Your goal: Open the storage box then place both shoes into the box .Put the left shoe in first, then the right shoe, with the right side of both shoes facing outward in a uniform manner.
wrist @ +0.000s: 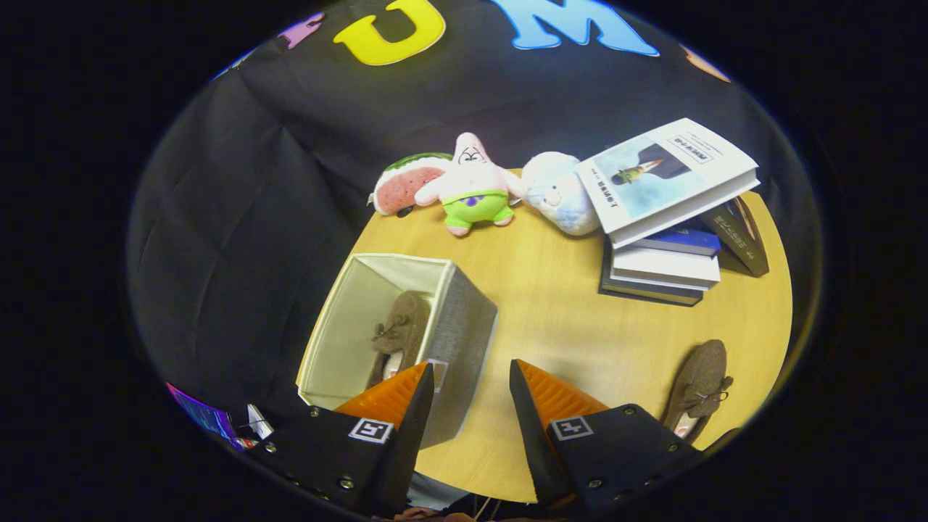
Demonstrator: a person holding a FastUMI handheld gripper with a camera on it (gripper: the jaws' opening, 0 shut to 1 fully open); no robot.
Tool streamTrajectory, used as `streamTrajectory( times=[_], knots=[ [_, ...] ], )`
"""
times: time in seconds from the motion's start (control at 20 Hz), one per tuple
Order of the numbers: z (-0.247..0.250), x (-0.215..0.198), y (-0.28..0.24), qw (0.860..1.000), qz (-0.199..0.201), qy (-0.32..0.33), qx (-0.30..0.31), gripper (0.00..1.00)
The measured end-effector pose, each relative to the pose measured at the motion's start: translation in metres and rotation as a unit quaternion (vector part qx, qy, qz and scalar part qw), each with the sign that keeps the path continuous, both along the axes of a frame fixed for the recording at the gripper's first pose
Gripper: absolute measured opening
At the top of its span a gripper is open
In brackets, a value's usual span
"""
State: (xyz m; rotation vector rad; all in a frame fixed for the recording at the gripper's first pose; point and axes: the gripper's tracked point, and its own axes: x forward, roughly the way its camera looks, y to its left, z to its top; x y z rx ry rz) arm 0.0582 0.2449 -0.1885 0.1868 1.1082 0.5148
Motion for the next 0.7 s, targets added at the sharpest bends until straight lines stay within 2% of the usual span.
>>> streamTrajectory(
  times=[0.2,0.7],
  knots=[
    [-0.007,0.004,-0.043,1.000,-0.018,-0.005,-0.017,0.64],
    [-0.052,-0.017,-0.172,0.996,-0.069,0.011,-0.059,0.64]
  ],
)
